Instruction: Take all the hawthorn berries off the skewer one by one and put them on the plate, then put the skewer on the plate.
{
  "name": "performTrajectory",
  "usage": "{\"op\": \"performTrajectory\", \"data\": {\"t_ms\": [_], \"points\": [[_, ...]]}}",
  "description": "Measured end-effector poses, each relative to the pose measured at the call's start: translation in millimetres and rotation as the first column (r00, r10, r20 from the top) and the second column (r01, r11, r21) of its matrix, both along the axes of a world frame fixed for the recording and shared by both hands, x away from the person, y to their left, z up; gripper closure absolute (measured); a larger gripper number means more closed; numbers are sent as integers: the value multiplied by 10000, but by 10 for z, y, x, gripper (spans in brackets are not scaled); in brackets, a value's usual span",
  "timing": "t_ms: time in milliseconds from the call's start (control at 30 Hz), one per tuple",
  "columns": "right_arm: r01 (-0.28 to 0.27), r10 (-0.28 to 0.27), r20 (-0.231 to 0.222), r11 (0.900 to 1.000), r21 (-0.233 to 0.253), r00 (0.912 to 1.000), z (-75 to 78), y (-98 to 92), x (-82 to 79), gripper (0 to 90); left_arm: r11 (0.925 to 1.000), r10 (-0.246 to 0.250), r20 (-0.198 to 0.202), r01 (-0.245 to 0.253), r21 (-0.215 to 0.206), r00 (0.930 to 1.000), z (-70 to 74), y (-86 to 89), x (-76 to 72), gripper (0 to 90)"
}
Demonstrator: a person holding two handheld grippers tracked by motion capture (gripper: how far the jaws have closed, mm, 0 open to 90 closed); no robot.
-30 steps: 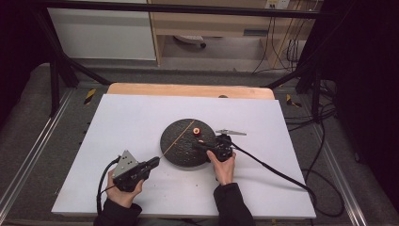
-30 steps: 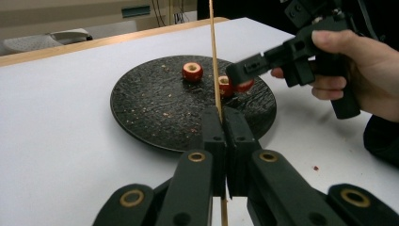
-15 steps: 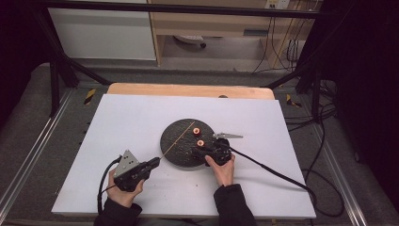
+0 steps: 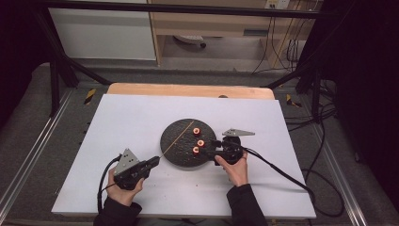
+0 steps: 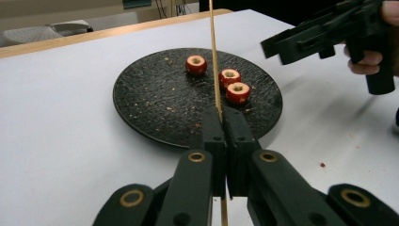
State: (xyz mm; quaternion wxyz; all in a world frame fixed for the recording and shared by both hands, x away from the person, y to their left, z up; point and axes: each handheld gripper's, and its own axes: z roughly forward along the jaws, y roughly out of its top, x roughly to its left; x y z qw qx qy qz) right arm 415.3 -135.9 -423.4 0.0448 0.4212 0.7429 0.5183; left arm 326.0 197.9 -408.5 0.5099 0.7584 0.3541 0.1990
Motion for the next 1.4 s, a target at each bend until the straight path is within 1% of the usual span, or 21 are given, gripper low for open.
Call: {"op": "performTrajectory", "data": {"t_ms": [67, 100, 200, 233, 400, 500, 633, 767, 900, 967, 1033, 1100, 1167, 1233, 1300, 1400], "points": [[-94, 101, 189, 9992, -382, 9998, 12, -61, -26, 143, 10000, 2, -54, -2, 16, 10000, 0, -2, 11, 882], [-112, 124, 247, 9988, -483, 9996, 13, -84, -36, 116, 10000, 21, -97, -21, 31, 10000, 2, -5, 17, 882], [-192, 228, 398, 9960, -872, 9989, 9, -170, -93, 65, 9999, 50, -186, -48, 99, 9998, 14, -11, 52, 882], [-189, 246, 513, 9940, -1079, 9984, 3, -209, -122, 56, 10000, 55, -227, -53, 80, 9997, 16, -15, 63, 882], [-290, 421, 716, 9841, -1754, 9965, -12, -350, -237, 21, 9997, 101, -370, -92, 234, 9993, 35, -78, 153, 882], [-198, 348, 686, 9780, -2078, 9970, -47, -458, -284, 14, 9992, 144, -468, -126, 378, 9988, 46, -121, 234, 882], [-150, 259, 483, 9769, -2132, 9985, -120, -599, -331, 13, 9987, 283, -568, -258, 448, 9980, 48, -175, 337, 882], [-75, 183, 472, 9754, -2203, 9987, -174, -717, -374, 11, 9977, 377, -619, -341, 590, 9974, 49, -246, 418, 882], [102, 22, 508, 9699, -2433, 9987, -197, -816, -414, 9, 9966, 439, -678, -389, 725, 9967, 45, -325, 504, 881], [136, -16, 497, 9701, -2422, 9988, -212, -865, -428, 7, 9961, 491, -717, -437, 762, 9962, 35, -368, 550, 882], [170, -43, 539, 9711, -2379, 9985, -225, -896, -433, 7, 9960, 565, -783, -507, 734, 9953, 17, -405, 598, 882], [175, -48, 536, 9709, -2388, 9986, -233, -918, -445, 7, 9951, 642, -849, -573, 810, 9943, 1, -432, 639, 882], [149, -17, 522, 9672, -2537, 9986, -243, -939, -457, 7, 9945, 734, -882, -663, 811, 9934, -16, -458, 676, 882], [145, 5, 569, 9646, -2634, 9984, -257, -948, -468, 7, 9932, 851, -897, -772, 873, 9923, -34, -478, 714, 882], [136, -15, 463, 9645, -2636, 9989, -269, -951, -481, 7, 9920, 938, -945, -851, 930, 9911, -59, -493, 753, 882], [96, 34, 487, 9641, -2655, 9988, -288, -962, -490, 7, 9890, 1064, -1012, -948, 1134, 9892, -112, -523, 801, 881]]}}
